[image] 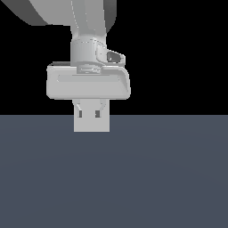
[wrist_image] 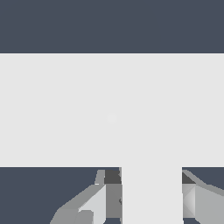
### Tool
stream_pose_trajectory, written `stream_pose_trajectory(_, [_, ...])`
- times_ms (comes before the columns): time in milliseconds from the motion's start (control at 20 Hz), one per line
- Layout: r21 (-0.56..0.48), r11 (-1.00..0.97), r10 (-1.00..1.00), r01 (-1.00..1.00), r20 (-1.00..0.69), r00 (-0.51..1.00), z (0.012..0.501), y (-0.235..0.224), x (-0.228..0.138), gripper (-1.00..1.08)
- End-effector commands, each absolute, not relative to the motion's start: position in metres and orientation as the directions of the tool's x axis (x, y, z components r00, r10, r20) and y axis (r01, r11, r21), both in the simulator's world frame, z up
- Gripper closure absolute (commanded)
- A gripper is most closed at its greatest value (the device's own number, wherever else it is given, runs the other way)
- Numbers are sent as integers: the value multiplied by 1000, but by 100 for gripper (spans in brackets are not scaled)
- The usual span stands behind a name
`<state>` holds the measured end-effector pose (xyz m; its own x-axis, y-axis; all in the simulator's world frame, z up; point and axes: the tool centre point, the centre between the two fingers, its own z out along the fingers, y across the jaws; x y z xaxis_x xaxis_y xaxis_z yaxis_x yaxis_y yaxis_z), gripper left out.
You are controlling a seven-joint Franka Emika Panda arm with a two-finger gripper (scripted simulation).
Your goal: Plug the charger into the wall socket.
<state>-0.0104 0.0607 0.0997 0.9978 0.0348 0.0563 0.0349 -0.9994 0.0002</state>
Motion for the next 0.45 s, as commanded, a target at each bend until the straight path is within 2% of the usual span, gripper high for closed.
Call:
stream_pose_trajectory(0, [0, -999, 35, 35, 57, 998, 100, 61, -3, 108])
stream_pose_trajectory(400, [0, -999, 35, 35, 57, 998, 100, 61, 4, 108])
